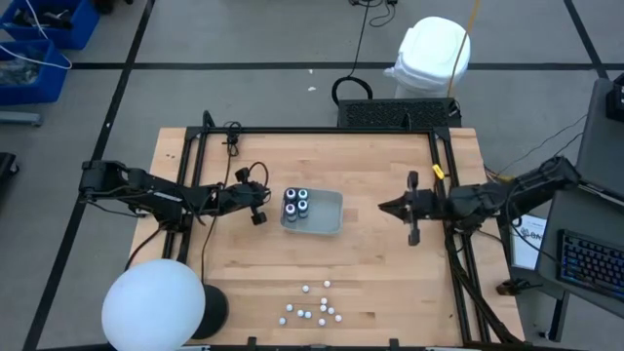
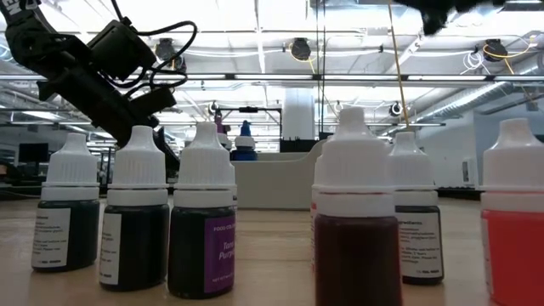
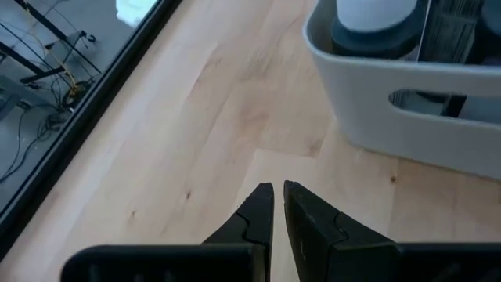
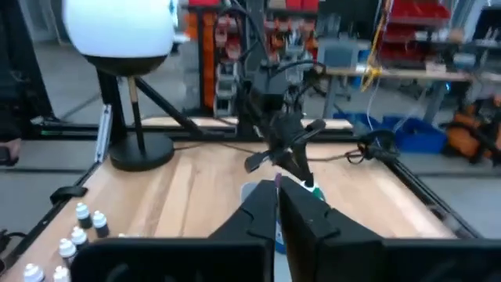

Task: Pick & Place food coloring
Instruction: Put the small violet food coloring bottle into the gray bin

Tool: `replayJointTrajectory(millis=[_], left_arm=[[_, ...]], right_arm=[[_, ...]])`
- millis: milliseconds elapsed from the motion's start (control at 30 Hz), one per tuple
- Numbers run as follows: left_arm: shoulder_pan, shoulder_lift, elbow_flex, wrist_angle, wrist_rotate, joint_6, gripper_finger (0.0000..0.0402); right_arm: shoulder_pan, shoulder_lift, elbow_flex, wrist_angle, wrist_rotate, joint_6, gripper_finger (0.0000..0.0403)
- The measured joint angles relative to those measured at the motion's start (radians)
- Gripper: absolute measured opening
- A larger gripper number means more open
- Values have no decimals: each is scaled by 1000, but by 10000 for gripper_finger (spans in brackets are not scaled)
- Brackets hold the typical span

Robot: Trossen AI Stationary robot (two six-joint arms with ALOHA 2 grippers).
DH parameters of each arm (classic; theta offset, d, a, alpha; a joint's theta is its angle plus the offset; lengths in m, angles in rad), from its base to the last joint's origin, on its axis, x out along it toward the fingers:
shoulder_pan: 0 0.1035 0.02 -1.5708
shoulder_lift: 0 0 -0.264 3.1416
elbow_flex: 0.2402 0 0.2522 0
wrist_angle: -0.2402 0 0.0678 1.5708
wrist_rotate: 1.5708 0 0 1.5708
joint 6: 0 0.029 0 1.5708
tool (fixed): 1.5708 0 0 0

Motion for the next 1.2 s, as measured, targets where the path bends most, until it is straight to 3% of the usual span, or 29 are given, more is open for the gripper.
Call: replayJointTrajectory(millis=[267,500,933,1200], left_arm=[[0,0,0,69,0,30,42],[0,0,0,106,0,36,42],[-3,0,0,163,15,92,42],[-19,0,0,163,28,-26,42]], right_arm=[[-32,-257,-273,208,-79,-58,2],[-94,-445,-353,119,-129,-19,1],[-105,-466,-424,123,-155,-109,1],[-105,-466,-505,155,-155,-112,1]])
